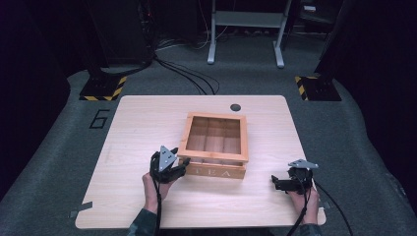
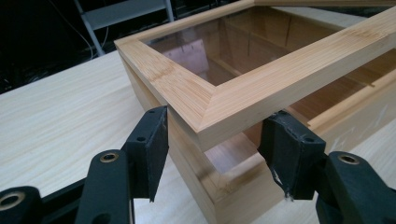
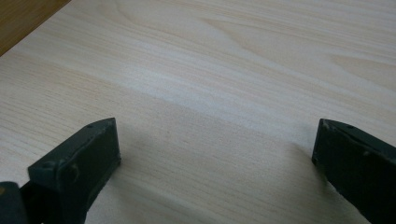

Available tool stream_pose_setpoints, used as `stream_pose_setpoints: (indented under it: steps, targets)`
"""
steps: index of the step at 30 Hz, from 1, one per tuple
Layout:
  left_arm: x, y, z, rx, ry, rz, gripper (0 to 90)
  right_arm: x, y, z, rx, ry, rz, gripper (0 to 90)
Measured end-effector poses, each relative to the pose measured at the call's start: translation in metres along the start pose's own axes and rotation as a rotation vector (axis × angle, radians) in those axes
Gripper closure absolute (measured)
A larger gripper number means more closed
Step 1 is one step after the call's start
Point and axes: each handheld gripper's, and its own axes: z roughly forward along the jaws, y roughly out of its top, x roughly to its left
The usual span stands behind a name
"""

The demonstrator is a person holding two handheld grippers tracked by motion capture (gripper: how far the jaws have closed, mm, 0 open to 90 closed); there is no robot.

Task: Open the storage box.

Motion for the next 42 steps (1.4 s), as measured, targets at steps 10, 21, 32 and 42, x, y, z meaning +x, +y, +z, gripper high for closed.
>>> stream_pose_setpoints:
  steps: [10,21,32,42]
  targets:
    - [0.008,0.019,0.004,-0.040,0.017,-0.009,42.0,0.000,0.000,0.000,0.000,0.000,0.000,0.3]
    - [0.021,0.046,0.010,-0.043,0.017,-0.013,42.6,0.000,0.000,0.000,0.000,0.000,0.000,0.3]
    - [0.030,0.063,0.016,-0.044,0.028,-0.018,44.7,0.000,0.000,0.000,0.000,0.000,0.000,0.3]
    - [0.034,0.075,0.016,-0.034,0.023,0.000,46.5,0.000,0.000,0.000,-0.001,0.000,0.003,0.3]
